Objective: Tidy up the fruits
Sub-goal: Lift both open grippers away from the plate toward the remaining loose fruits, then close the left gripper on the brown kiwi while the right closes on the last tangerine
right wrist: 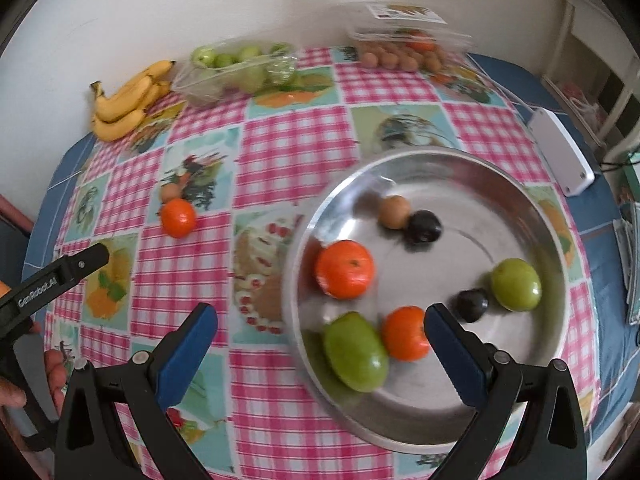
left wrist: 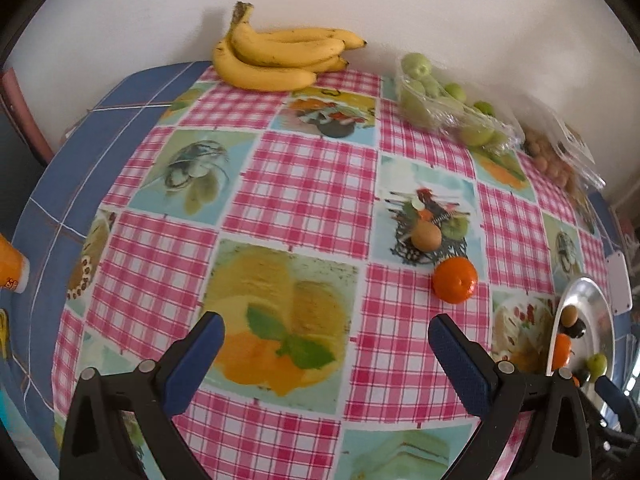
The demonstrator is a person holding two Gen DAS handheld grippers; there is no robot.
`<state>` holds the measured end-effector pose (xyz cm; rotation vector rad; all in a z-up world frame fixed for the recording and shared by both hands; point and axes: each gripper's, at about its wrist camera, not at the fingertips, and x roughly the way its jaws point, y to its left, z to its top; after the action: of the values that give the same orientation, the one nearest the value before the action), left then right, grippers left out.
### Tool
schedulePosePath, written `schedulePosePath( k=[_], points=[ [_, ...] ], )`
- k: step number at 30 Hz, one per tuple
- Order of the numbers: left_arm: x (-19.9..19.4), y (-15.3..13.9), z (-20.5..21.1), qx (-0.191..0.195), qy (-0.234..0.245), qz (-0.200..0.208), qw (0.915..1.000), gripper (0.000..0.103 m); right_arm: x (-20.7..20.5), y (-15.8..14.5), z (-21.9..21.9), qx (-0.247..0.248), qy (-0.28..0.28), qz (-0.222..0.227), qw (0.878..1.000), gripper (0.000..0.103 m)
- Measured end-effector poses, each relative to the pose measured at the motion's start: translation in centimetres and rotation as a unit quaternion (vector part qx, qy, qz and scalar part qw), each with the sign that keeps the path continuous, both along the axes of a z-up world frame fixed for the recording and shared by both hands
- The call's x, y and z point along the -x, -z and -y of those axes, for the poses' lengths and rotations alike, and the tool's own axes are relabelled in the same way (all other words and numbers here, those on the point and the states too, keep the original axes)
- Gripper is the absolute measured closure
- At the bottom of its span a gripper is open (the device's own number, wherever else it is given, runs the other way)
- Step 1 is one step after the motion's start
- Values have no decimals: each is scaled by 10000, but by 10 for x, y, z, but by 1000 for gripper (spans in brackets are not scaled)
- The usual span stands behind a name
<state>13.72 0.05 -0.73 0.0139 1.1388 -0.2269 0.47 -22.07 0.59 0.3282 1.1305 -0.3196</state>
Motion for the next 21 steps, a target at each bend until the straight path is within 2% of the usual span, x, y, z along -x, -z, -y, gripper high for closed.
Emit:
schedulePosePath(
  k=[8, 21],
  points=[
    [-8, -2, -1, 200, 78, 74, 9997, 0, -18, -2, -24, -24, -287, 259, 9993, 0],
    [-41, 8, -4, 439, -94, 181, 9988, 0, -69, 20, -60, -160, -876, 324, 9955, 0]
  ],
)
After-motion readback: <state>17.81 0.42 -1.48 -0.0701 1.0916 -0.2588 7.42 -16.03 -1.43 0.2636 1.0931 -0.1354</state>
